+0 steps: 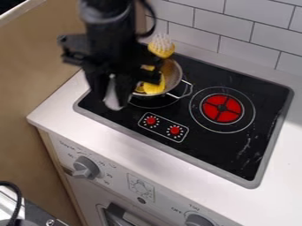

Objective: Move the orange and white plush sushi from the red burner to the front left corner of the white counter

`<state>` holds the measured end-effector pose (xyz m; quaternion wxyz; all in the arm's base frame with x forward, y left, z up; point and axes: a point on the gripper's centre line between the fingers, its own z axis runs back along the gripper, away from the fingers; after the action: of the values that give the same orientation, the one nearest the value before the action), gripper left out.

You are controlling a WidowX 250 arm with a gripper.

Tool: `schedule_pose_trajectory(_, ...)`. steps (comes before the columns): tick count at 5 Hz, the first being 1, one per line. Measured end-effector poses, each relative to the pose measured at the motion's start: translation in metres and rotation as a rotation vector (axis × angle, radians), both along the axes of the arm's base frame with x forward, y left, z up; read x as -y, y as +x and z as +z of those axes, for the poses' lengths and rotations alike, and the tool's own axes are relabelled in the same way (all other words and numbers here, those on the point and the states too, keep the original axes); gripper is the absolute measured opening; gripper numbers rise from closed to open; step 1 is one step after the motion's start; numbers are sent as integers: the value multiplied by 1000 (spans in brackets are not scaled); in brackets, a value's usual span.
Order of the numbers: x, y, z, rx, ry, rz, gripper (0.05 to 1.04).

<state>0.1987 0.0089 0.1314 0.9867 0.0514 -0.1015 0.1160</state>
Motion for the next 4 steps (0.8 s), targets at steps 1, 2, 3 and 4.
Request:
schedule_pose_trajectory(1, -10, -6, -13, 31, 7, -19, 312)
schedule_pose_trajectory(2, -18, -7, -24, 57, 1, -21, 311)
schedule_pose_trajectory(3, -25, -5, -35, 72, -11, -29, 311)
schedule_pose_trajectory(4, -32, -3, -45, 90, -15, -37, 311)
